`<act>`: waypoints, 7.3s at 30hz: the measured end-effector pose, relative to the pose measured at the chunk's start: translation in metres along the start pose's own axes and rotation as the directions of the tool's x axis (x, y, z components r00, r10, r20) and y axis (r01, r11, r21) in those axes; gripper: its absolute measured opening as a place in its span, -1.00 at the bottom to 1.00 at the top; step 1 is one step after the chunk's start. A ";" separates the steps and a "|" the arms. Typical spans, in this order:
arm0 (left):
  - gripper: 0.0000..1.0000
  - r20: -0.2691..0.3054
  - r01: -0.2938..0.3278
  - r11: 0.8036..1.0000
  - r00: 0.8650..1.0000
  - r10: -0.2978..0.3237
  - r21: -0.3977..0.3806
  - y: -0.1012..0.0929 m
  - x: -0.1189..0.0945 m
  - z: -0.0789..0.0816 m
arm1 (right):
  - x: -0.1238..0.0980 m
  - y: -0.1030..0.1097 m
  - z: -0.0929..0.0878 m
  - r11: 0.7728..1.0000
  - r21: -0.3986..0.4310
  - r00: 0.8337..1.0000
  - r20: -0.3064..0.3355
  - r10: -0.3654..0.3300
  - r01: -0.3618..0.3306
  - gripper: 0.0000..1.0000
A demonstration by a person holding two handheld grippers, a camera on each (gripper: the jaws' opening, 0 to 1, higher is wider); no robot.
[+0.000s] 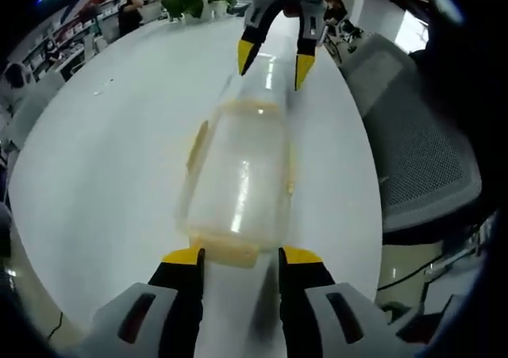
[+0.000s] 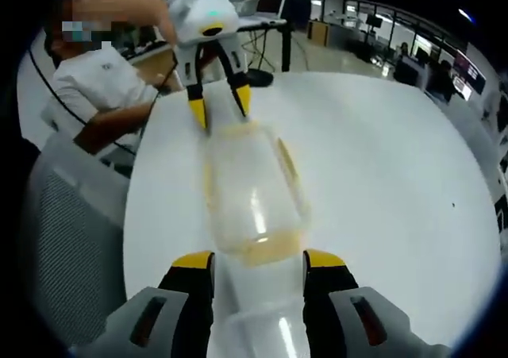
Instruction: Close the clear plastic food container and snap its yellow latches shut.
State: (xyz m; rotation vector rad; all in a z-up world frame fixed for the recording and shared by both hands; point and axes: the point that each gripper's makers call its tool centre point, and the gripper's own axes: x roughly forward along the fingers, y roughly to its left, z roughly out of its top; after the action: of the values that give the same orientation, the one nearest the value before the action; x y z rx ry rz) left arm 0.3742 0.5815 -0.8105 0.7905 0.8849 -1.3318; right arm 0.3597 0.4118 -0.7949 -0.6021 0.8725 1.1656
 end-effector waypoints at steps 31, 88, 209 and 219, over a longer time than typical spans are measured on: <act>-0.26 -0.041 -0.012 0.992 0.999 0.018 0.122 0.011 0.011 -0.003 | 0.026 -0.003 -0.015 0.988 -0.137 0.988 -0.148 0.048 -0.068 -0.11; -0.26 -0.077 0.032 0.993 0.997 -0.023 0.118 0.003 0.017 0.000 | 0.035 -0.005 -0.022 0.978 -0.184 0.976 -0.208 0.063 -0.102 -0.21; -0.26 -0.005 0.020 0.996 1.000 -0.019 0.082 -0.011 0.021 0.148 | -0.094 -0.045 -0.089 0.973 -0.196 0.983 -0.160 0.090 -0.122 -0.22; -0.26 -0.013 0.030 0.996 0.999 -0.029 0.085 -0.013 0.033 0.163 | -0.101 -0.049 -0.104 0.974 -0.191 0.981 -0.169 0.091 -0.123 -0.22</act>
State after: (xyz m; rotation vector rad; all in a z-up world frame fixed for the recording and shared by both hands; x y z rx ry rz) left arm 0.3758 0.4213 -0.7636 0.8552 0.8563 -1.4000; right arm 0.3641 0.2609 -0.7690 -0.8306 0.9388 1.3277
